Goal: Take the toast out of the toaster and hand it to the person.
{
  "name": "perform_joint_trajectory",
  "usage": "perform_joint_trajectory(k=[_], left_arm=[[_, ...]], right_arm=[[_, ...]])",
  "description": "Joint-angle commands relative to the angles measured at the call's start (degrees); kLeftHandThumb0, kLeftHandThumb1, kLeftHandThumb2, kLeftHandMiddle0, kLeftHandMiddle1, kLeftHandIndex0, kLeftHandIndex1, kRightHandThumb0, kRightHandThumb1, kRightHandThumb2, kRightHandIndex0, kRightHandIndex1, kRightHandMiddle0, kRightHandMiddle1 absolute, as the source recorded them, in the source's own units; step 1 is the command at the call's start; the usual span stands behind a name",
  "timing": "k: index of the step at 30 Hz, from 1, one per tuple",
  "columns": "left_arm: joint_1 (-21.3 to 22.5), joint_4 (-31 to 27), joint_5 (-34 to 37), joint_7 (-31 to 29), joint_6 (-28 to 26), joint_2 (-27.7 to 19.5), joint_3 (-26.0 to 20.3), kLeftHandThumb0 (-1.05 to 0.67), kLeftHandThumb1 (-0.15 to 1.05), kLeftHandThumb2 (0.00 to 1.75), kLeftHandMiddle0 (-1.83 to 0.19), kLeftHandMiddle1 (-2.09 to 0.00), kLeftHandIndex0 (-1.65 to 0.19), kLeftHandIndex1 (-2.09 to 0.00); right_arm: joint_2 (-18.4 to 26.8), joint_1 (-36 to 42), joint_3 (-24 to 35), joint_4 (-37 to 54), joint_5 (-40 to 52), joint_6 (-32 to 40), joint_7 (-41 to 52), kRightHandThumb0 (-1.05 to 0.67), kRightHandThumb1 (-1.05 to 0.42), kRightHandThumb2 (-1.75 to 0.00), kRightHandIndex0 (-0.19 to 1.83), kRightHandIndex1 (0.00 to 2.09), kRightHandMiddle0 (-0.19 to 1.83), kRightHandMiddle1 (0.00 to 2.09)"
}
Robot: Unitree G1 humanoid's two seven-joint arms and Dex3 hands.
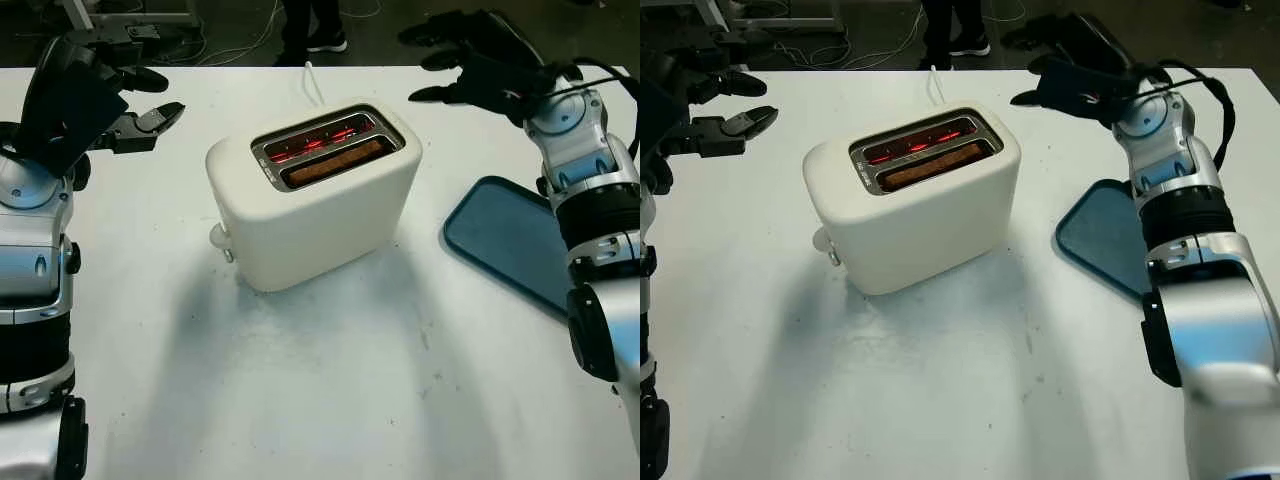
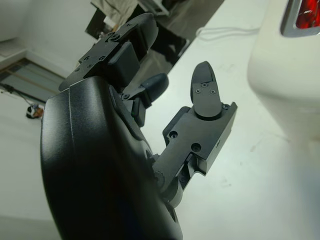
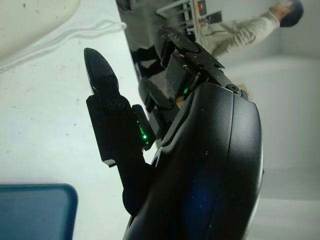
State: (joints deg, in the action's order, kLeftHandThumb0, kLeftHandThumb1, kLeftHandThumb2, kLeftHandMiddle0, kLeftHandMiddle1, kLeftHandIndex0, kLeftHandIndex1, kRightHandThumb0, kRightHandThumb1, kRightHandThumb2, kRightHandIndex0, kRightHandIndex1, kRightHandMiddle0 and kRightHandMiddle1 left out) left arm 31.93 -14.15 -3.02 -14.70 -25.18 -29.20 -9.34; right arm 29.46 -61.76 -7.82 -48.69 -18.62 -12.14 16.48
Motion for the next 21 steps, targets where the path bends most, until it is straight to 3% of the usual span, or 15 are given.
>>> perform_joint_trajectory(k=[1,14,21], left_arm=[[-1.32,-1.53,0.47,-0.09,-0.24,0.27,-0.10,-0.13,0.47,0.82,-0.25,-1.11,-0.62,-0.22],[-4.30,-4.93,1.00,-0.34,-0.73,0.84,0.62,-0.02,0.53,0.82,-0.20,-1.12,-0.56,-0.27],[-5.29,-5.84,0.53,-0.43,-2.91,-0.19,0.33,-0.06,0.52,0.82,-0.20,-1.12,-0.54,-0.31]], right_arm=[[-0.30,1.01,0.74,0.60,1.66,-0.63,0.62,-0.24,-0.83,0.00,0.63,0.14,0.60,0.00],[0.16,4.25,0.18,4.56,1.04,-0.57,1.01,-0.33,-0.83,0.00,0.67,0.10,0.61,0.02],[0.24,7.00,1.38,8.79,2.05,1.33,0.85,-0.24,-0.84,0.00,0.68,0.08,0.62,0.01]])
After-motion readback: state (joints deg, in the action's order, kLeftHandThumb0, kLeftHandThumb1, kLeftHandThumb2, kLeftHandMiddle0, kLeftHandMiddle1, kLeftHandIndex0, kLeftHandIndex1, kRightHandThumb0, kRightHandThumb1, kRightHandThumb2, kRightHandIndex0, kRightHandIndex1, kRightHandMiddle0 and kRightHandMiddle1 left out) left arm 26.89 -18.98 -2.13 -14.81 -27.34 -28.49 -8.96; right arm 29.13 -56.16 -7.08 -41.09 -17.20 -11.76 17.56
